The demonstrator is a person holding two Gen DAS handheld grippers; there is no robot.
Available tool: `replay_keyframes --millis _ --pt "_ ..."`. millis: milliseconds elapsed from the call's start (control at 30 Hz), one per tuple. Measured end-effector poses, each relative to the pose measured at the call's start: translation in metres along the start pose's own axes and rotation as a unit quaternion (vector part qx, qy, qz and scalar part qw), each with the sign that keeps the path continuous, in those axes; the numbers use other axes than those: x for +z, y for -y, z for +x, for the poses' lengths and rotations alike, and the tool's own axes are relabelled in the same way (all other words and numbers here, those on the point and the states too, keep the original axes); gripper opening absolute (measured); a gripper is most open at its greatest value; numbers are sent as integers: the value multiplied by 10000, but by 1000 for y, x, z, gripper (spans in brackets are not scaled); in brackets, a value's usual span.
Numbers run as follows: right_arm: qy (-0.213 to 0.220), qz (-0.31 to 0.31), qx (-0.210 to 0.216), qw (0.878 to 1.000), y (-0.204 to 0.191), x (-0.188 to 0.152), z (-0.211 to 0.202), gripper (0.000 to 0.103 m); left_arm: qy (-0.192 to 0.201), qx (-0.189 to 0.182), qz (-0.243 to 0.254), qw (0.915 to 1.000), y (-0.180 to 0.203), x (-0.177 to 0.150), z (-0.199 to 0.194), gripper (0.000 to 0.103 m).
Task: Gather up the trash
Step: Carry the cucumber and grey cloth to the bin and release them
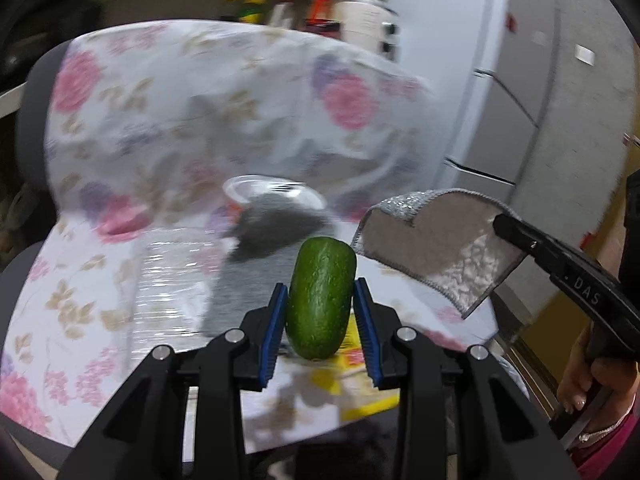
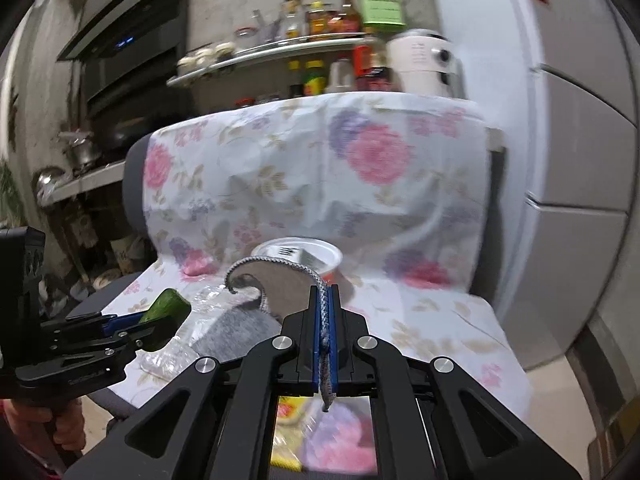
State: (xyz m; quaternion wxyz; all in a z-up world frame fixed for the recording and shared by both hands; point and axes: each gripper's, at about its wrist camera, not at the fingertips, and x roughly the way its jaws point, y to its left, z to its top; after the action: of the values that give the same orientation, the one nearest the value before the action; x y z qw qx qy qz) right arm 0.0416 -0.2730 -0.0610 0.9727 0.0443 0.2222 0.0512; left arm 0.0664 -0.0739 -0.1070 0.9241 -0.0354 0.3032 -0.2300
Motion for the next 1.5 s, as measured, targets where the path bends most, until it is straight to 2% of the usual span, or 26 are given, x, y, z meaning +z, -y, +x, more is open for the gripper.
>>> replay_keyframes --millis 100,233,500,700,800,933,1100,1433,1500 --pt "-5 330 -294 9990 27 -12 -24 4 -20 -283 267 9992 31 -5 6 32" --pt "-48 540 -955 9940 59 -34 -57 4 -135 -718 646 9952 76 -13 19 32" --pt "-264 1137 -1990 9730 117 -82 -116 4 -622 -1574 1368 9760 168 -43 55 32" --pt "-134 1395 -2689 9529 147 -110 -164 4 -654 -2079 1752 9601 226 -62 63 32" --pt "-147 1455 -2984 9432 161 -123 -176 4 -685 -2341 1905 9509 254 -73 69 32" --pt "-203 1748 -3113 9339 182 -144 -184 4 -813 -2651 2038 9389 284 -86 82 32" --pt "-327 2021 -3160 9264 205 -164 -181 4 -1002 -2860 2124 9290 307 -98 98 32" --pt "-715 2502 -3035 9166 247 -193 -155 5 -1394 -2857 2202 9222 336 -108 134 33" --pt "-745 2600 -3027 9139 258 -200 -149 9 -1478 -2826 2211 9216 340 -109 140 34"
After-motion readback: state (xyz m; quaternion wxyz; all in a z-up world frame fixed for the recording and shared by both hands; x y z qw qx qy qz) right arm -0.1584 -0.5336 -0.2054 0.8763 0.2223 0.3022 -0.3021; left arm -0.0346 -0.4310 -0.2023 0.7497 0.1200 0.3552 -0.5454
